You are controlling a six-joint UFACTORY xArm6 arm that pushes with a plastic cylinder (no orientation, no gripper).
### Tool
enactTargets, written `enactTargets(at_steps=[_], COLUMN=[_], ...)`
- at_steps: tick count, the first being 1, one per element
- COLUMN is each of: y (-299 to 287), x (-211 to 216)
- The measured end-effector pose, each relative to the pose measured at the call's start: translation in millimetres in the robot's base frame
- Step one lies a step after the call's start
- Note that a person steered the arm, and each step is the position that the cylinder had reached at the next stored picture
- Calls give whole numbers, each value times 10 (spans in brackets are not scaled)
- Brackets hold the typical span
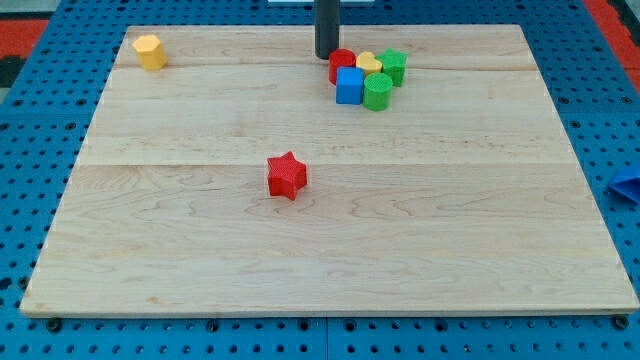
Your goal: Place the red circle left to the yellow heart
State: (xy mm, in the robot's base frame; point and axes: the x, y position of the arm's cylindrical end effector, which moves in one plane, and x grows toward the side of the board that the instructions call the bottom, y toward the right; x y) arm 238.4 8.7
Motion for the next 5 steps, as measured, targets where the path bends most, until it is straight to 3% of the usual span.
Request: enactTargets(at_steps=[1, 2, 3, 5], y=[47, -461, -1003, -2377], x=[-227, -368, -32, 1027])
